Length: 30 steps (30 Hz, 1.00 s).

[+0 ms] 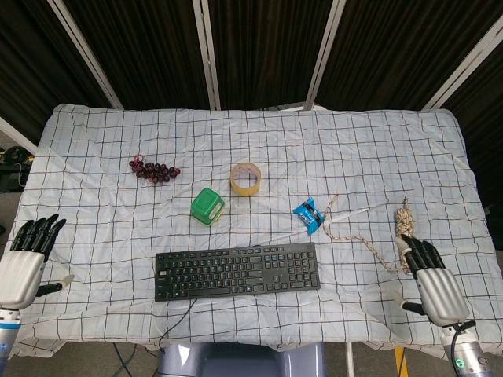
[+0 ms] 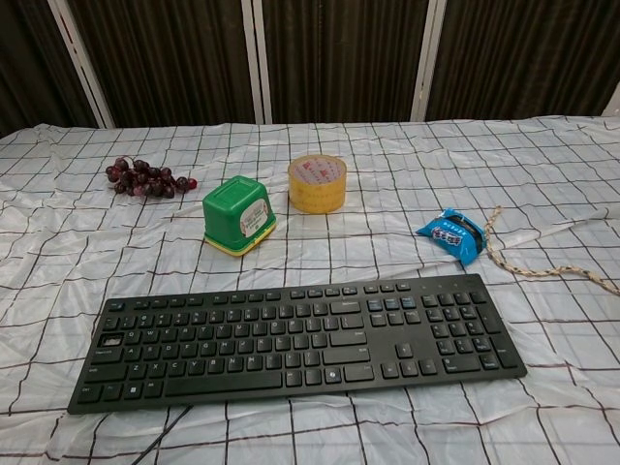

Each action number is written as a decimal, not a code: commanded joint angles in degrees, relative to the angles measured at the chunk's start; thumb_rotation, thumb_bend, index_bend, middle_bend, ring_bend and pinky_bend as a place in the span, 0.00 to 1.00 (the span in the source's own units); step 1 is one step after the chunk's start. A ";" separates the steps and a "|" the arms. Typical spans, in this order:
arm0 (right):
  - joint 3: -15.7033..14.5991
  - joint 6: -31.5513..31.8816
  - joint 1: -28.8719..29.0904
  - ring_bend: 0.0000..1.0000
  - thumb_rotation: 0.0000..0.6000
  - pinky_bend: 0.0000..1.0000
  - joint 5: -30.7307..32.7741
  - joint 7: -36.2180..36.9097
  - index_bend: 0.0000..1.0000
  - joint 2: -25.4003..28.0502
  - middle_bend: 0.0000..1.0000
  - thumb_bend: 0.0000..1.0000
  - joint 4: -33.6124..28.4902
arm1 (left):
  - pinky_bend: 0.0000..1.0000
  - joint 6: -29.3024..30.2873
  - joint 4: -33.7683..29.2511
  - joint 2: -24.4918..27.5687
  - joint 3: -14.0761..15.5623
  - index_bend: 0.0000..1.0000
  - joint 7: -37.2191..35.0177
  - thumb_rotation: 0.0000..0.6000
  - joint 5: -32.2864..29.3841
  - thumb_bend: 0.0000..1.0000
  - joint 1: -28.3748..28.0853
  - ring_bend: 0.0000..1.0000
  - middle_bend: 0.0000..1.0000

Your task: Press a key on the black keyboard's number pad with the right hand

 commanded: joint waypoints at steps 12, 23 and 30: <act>-1.07 -14.84 8.50 0.86 1.00 0.77 -0.18 -4.97 0.10 -0.13 0.88 0.42 -8.40 | 0.00 0.43 0.16 -0.16 -0.31 0.00 -0.55 1.00 0.01 0.04 -0.01 0.00 0.00; -2.74 -23.78 11.36 0.87 1.00 0.78 9.90 -18.54 0.11 -5.00 0.90 0.47 -14.88 | 0.00 0.38 0.32 0.03 -0.40 0.00 -1.28 1.00 -0.08 0.04 -0.07 0.00 0.00; -2.50 -23.66 11.74 0.87 1.00 0.78 14.79 -22.90 0.10 -8.67 0.90 0.48 -15.29 | 0.00 0.25 0.33 0.07 -0.40 0.00 -1.34 1.00 -0.15 0.04 -0.12 0.00 0.00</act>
